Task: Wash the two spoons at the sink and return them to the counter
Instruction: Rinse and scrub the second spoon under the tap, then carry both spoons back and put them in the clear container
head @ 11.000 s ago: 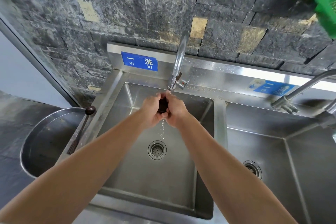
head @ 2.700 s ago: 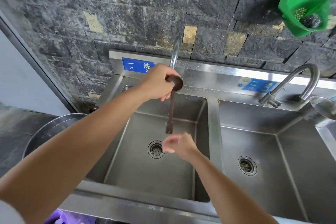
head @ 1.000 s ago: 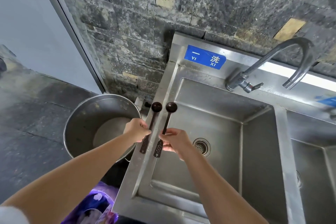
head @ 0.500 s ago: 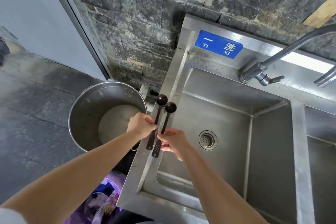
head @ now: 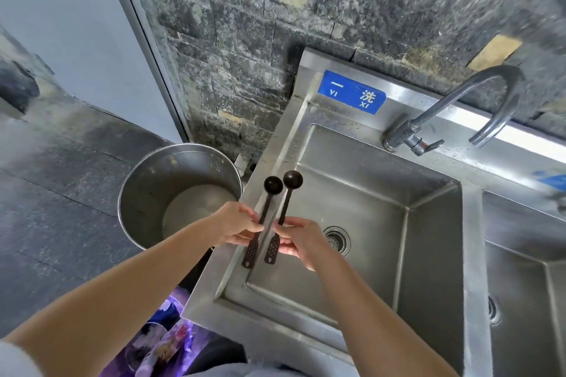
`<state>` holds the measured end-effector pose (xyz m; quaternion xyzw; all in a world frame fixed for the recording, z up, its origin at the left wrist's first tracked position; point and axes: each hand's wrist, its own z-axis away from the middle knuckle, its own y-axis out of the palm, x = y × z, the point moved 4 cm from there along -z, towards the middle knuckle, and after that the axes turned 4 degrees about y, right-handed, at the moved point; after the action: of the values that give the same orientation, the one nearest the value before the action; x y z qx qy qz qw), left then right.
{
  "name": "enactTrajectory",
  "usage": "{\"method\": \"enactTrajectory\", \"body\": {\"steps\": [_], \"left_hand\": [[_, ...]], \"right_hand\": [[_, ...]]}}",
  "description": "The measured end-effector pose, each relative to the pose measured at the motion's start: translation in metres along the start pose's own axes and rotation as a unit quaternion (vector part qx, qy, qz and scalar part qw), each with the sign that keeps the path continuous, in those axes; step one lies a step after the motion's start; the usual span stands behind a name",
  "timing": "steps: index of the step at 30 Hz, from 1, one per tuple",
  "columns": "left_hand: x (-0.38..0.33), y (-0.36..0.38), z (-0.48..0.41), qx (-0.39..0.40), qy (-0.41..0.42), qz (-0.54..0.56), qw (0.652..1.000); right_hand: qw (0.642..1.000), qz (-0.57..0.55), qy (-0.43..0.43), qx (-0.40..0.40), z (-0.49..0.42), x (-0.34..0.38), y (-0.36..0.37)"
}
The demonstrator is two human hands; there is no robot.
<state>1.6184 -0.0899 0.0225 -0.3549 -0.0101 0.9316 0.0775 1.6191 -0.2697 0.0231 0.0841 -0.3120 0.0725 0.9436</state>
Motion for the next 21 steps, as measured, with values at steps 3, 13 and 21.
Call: {"method": "enactTrajectory", "body": {"steps": [3, 13, 21], "left_hand": [[0.002, 0.018, 0.021, 0.002, 0.014, 0.006, 1.0], [0.036, 0.125, 0.081, -0.053, 0.053, 0.112, 0.991], [0.077, 0.192, 0.124, -0.053, 0.054, 0.167, 0.983]], "right_hand": [[1.0, 0.002, -0.011, 0.013, 0.022, -0.003, -0.018], [0.997, 0.04, -0.013, 0.063, 0.088, -0.059, -0.1], [0.988, 0.11, -0.003, 0.104, 0.131, -0.1, -0.153]]}}
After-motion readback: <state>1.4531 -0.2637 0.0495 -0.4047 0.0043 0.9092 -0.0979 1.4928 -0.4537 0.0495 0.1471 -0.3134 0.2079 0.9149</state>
